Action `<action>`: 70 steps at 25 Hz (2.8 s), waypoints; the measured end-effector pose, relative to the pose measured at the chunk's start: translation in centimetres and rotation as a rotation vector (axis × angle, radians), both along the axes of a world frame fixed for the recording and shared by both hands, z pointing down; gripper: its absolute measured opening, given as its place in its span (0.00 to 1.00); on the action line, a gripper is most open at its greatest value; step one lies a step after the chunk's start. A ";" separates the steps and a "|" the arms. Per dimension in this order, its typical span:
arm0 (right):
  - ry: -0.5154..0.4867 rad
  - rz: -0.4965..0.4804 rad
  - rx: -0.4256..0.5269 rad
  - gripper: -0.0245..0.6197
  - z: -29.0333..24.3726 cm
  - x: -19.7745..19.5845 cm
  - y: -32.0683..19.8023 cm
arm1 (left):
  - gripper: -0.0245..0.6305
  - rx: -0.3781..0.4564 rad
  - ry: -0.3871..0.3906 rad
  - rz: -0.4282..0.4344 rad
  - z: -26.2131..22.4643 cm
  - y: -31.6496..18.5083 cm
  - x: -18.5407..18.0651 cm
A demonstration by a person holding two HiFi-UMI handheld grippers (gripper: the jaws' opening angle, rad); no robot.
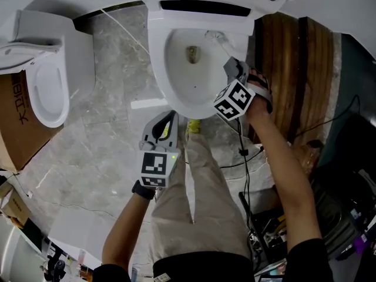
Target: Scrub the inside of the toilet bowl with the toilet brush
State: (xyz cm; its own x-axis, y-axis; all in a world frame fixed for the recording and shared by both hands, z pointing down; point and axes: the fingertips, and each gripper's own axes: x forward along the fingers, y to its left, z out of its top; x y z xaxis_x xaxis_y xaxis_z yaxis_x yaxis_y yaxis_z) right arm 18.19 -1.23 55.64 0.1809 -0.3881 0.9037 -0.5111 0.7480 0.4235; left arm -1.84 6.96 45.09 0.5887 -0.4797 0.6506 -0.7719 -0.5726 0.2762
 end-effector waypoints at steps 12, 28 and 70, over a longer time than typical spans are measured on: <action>-0.003 0.104 -0.041 0.28 -1.1 1.4 2.2 | 0.06 -0.002 -0.009 -0.022 0.3 -0.1 -1.1; -0.039 0.226 -0.117 0.29 -2.2 1.1 6.8 | 0.06 0.005 0.015 -0.063 0.1 -0.1 -3.3; -0.186 0.262 -0.294 0.29 -3.7 -4.0 19.2 | 0.06 -0.012 0.002 -0.080 0.8 1.7 -2.1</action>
State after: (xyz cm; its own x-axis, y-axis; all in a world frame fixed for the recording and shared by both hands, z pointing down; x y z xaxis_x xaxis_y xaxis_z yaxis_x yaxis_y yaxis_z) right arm 14.17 17.96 51.92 0.0628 -0.0721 0.9954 -0.7471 0.6579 0.0948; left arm -3.99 8.71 45.94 0.5498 -0.5176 0.6556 -0.8147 -0.5056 0.2841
